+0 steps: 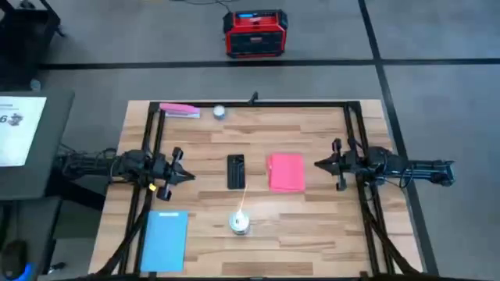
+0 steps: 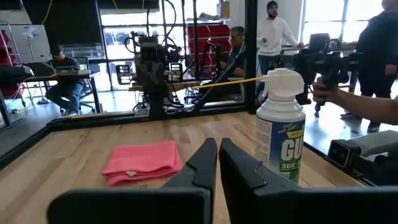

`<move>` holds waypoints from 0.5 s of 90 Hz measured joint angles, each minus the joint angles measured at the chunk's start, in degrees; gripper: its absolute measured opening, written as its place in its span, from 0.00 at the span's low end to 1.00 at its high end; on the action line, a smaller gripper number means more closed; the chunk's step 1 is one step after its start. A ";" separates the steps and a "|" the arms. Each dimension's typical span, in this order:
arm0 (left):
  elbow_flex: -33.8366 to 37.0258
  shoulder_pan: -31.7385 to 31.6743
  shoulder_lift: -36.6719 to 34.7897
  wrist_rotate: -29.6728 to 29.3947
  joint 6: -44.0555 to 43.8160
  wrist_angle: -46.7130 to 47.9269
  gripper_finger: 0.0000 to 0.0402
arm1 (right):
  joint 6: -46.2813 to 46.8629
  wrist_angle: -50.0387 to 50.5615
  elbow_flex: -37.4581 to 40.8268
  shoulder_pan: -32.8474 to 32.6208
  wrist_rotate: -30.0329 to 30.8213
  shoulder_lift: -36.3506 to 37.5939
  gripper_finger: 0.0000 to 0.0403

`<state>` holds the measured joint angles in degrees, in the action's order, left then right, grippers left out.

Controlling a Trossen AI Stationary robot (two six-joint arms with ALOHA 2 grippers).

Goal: Apply microfiber cloth

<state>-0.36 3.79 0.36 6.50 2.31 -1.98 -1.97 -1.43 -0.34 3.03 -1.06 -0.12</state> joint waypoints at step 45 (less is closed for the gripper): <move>0.00 -0.02 0.02 -0.55 0.96 0.00 0.00 | 4.37 -8.09 -0.60 -0.38 -7.50 -0.57 0.00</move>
<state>-0.36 3.77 0.38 5.95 3.27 -1.98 2.40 -9.52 -0.94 2.66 -8.56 -0.69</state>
